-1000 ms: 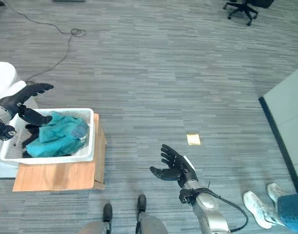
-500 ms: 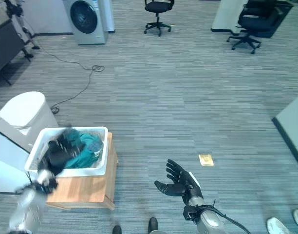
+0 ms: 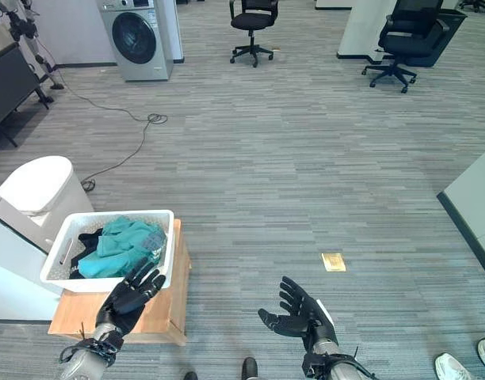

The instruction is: Pick up bed clothes into laundry basket.

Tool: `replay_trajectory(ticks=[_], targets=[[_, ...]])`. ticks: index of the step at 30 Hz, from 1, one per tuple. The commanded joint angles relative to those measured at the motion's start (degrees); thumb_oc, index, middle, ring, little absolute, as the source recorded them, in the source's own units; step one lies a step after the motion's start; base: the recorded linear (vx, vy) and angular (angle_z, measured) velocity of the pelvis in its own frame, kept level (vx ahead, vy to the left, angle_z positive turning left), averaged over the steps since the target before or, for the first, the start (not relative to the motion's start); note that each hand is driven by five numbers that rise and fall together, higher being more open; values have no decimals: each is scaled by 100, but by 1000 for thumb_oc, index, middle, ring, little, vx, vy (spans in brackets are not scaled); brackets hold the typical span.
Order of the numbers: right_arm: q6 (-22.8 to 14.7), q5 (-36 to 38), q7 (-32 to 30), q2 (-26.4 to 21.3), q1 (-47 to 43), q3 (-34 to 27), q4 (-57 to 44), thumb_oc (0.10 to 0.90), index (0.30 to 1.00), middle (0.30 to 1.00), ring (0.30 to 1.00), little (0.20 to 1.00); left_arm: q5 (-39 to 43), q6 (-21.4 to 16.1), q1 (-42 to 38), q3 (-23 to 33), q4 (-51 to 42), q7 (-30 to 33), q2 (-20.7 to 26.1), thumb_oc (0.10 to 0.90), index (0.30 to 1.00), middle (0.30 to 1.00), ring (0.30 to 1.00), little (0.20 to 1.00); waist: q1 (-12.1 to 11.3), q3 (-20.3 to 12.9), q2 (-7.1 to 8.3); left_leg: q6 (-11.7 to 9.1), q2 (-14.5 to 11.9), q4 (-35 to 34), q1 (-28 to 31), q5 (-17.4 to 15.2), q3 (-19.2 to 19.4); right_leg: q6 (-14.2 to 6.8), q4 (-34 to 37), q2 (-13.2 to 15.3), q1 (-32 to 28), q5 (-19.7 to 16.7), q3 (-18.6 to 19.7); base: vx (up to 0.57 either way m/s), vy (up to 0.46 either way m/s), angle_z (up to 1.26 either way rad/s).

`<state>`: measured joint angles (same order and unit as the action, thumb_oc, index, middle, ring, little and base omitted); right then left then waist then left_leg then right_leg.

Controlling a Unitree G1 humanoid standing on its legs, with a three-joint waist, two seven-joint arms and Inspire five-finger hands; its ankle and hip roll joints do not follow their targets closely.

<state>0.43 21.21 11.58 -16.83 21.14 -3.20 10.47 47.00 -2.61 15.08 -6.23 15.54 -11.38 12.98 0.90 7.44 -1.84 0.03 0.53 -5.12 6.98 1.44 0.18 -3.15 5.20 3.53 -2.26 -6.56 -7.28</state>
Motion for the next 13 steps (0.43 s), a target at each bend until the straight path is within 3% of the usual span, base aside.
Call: replay_trajectory(ticks=[1,11,13], targets=[[-521,-34,-12,-107,-141,-72,-864,800,900,900,900,900,-1,-384,-532,41,-306,-128,158,800,900,900,900,900,-54,-38,50,49,63,105,-157,-327,-8,-421,-859,306,-176,1275,36,2,-16,-5],[-654,39,-298,-125,-260,-159,-891,800,900,900,900,900,-278,-585,-604,16,-348,148,230,800,900,900,900,900,-59,-19,81,53,57,81,-139,-315,-36,-423,-840,296,-193,1265,31,0,0,0],[-682,44,-353,-143,-287,-175,-880,800,900,900,900,900,-650,-683,-589,85,-391,283,367,800,900,900,900,900,-76,-12,71,54,65,76,-147,-310,-49,-425,-849,299,-185,1259,24,0,0,0]])
